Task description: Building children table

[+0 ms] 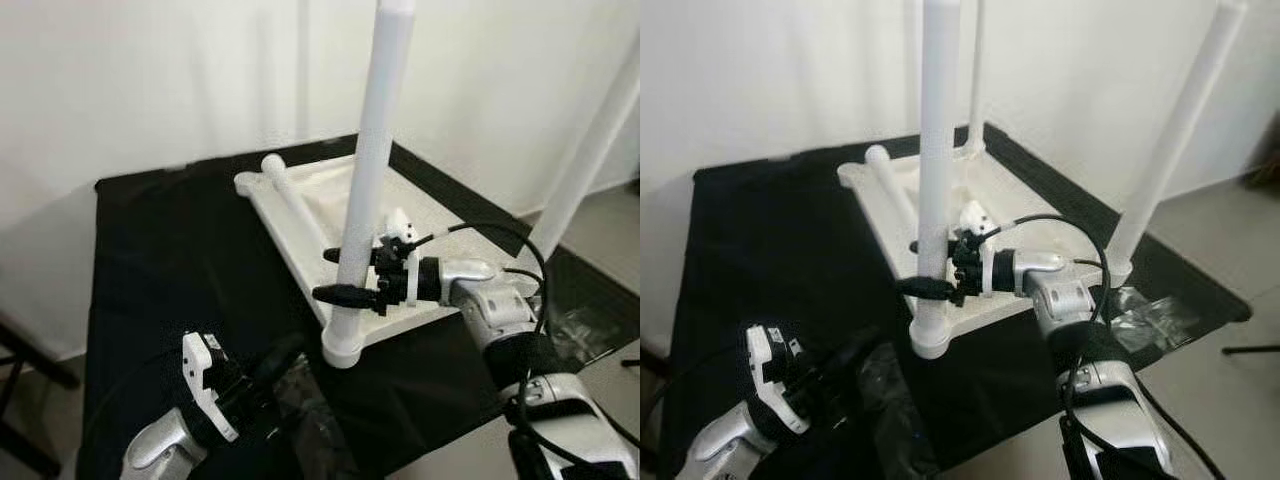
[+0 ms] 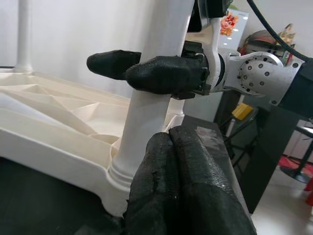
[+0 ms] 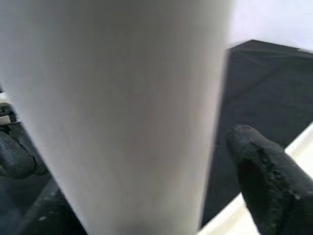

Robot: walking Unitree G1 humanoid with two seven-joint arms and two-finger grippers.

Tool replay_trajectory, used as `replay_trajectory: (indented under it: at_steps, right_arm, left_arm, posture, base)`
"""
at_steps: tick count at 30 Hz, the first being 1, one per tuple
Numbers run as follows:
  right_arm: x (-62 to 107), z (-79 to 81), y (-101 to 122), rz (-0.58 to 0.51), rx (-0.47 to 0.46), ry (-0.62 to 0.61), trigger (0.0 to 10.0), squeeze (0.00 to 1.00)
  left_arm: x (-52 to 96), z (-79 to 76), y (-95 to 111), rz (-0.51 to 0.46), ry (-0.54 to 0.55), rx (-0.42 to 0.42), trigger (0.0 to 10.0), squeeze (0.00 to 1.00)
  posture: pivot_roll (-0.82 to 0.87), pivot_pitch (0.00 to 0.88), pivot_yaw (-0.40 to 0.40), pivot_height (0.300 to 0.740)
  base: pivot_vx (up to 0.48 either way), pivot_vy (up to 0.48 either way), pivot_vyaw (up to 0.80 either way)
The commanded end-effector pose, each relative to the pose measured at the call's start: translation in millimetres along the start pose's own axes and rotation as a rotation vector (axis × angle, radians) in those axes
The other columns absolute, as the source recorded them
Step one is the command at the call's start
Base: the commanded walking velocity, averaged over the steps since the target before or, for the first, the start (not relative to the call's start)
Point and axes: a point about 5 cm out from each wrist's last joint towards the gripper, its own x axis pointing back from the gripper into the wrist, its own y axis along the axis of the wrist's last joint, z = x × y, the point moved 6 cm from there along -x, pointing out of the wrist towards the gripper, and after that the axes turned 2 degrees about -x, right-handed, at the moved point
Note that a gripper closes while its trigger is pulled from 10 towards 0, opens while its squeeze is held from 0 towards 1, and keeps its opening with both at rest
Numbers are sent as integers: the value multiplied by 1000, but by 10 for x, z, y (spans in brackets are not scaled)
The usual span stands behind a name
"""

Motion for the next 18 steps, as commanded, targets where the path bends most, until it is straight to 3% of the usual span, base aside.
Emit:
replay_trajectory:
  at_steps: [1,5,10,11,13,14,15,16,17,18]
  right_arm:
    - [65,-44,24,-18,-1,-12,0,0]
    - [174,31,-89,-18,-10,-25,0,0]
    - [237,-8,-195,1,-15,-179,0,0]
    - [193,-41,-313,10,-59,-328,0,0]
    - [174,-83,-612,-8,-181,-763,0,0]
    - [174,-83,-612,-8,-181,-763,0,0]
    - [-45,186,-750,40,-183,-705,0,0]
    - [-186,325,-710,78,-65,-619,0,0]
    - [-186,325,-710,78,-65,-619,0,0]
    - [-215,220,-533,29,-95,-581,0,0]
  left_arm:
    - [16,-5,-42,19,1,-8,10000,0]
    - [-11,-53,-5,24,-25,-32,10000,0]
    - [-14,-18,44,26,-24,-54,10000,0]
    - [5,7,44,31,-17,-50,10000,0]
    - [42,42,32,41,9,-56,10000,0]
    - [42,42,32,41,9,-56,10000,0]
    - [41,84,63,23,36,-45,10000,0]
    - [31,124,88,12,58,-42,10000,0]
    - [31,124,88,12,58,-42,10000,0]
    - [29,240,146,-12,104,-24,10000,0]
  posture:
    - [-23,0,-33,740]
    - [-51,0,-25,740]
    - [-68,0,-18,740]
    - [-69,0,-21,740]
    - [-73,0,-6,740]
    - [-73,0,-6,740]
    - [-72,0,-2,740]
    - [-76,0,3,740]
    - [-76,0,3,740]
    - [-97,0,26,740]
  base:
    - [0,0,0]
    - [0,0,0]
    - [0,0,0]
    - [0,0,0]
    - [0,0,0]
    - [0,0,0]
    - [0,0,0]
    - [0,0,0]
    - [0,0,0]
    - [0,0,0]
